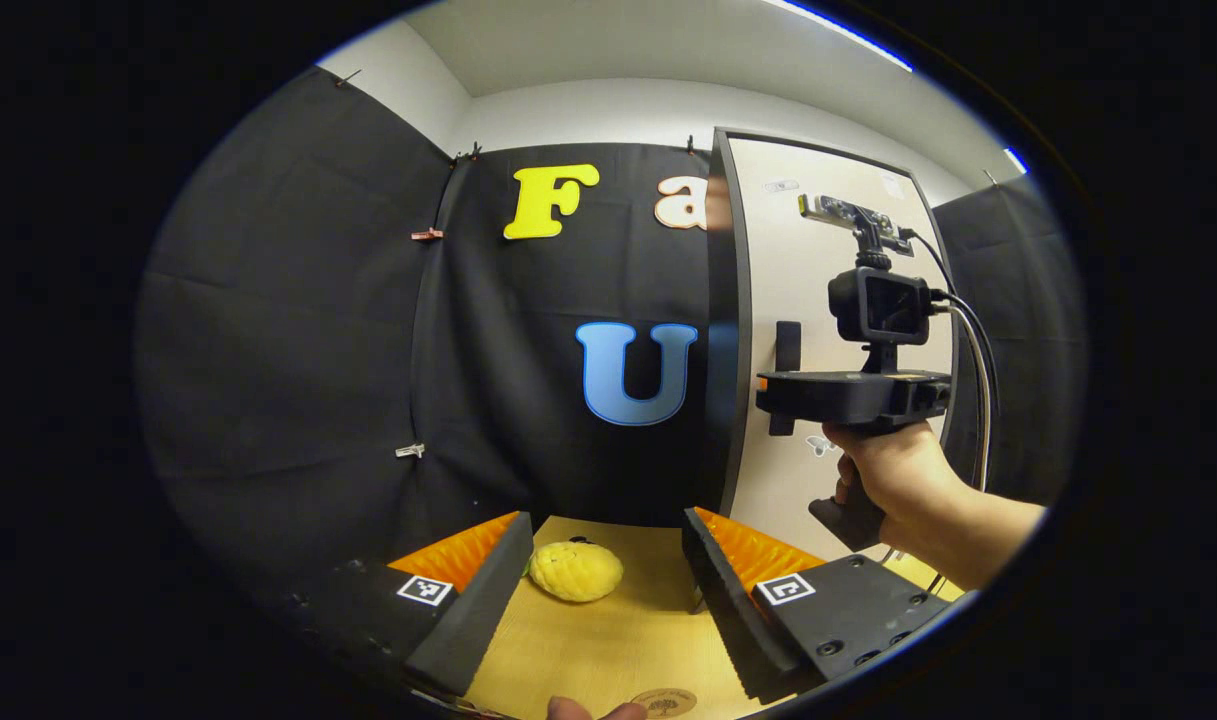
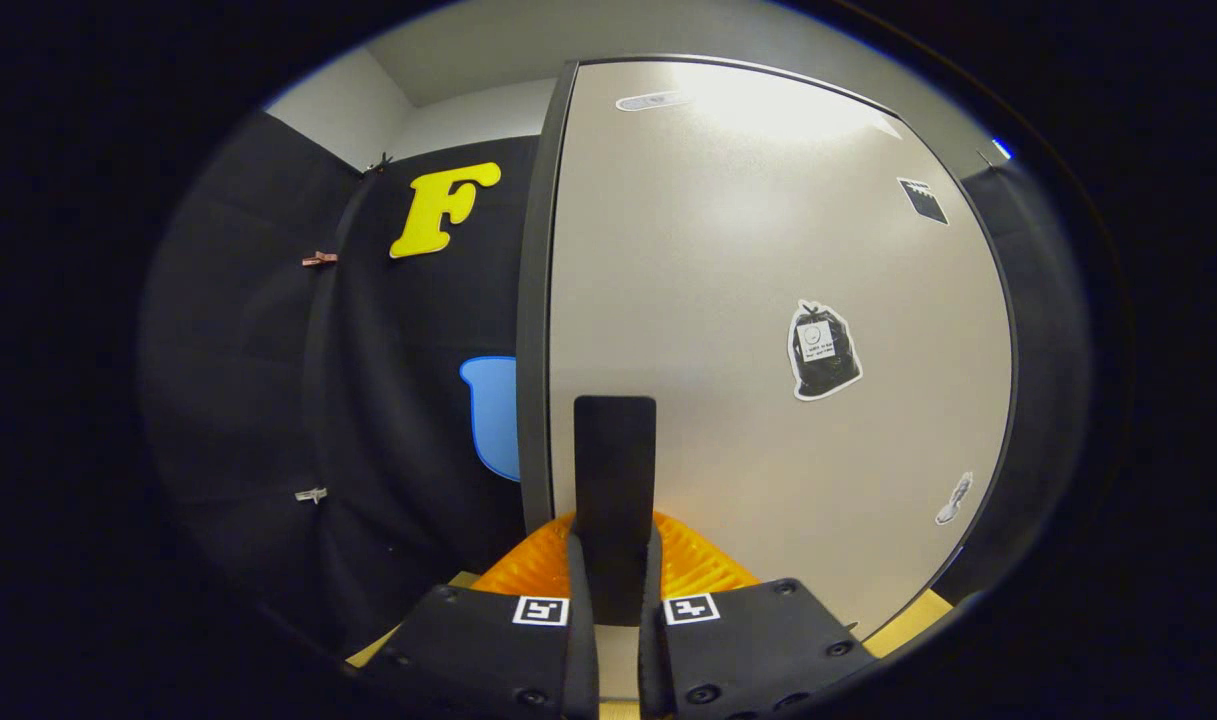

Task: Open the cabinet door with the right hand, grasp the bottle in the cabinet with the left hand and place it on the coaster, then close the cabinet door with the right hand.

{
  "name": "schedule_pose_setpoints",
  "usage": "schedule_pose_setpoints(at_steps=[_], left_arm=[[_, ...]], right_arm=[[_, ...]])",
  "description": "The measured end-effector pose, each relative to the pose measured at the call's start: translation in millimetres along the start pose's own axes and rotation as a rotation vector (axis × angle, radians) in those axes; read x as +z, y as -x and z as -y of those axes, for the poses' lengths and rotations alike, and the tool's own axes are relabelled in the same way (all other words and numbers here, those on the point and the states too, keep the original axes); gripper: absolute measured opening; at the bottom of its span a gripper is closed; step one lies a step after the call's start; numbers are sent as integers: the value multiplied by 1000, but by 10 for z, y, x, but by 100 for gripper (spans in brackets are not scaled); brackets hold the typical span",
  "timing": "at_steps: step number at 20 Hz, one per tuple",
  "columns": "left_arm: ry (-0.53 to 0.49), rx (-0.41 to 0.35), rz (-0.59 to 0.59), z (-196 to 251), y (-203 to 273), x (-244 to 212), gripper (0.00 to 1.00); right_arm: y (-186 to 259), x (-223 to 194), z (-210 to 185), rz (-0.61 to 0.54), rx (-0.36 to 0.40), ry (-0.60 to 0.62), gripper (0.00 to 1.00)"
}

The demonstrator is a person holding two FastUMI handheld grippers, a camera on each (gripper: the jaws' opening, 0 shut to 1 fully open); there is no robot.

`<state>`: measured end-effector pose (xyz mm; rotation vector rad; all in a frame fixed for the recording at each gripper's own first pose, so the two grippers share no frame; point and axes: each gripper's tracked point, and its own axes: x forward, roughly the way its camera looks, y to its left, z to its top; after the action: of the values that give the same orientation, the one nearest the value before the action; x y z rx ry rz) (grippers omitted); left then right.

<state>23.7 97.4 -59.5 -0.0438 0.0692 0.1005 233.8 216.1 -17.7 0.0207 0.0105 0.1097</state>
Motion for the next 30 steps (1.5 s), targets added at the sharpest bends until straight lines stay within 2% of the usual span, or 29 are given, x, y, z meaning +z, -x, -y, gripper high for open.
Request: schedule_pose_setpoints(at_steps=[4, 9, 13, 24, 30], left_arm=[[2, 5, 10, 19, 67, 51, 95], [1, 6, 24, 31, 156, 120, 95], [-8, 7, 33, 140, 419, 117, 95], [-30, -24, 66, 470, 628, 278, 94], [-29, -72, 69, 752, 659, 323, 94]], right_arm=[[141, 21, -21, -1, 46, -3, 19], [467, 98, -111, -16, 142, -8, 19], [781, 157, -81, -28, 193, -15, 20], [1282, 240, 156, -25, 217, -18, 19], [1542, 281, 438, -22, 190, -17, 19]])
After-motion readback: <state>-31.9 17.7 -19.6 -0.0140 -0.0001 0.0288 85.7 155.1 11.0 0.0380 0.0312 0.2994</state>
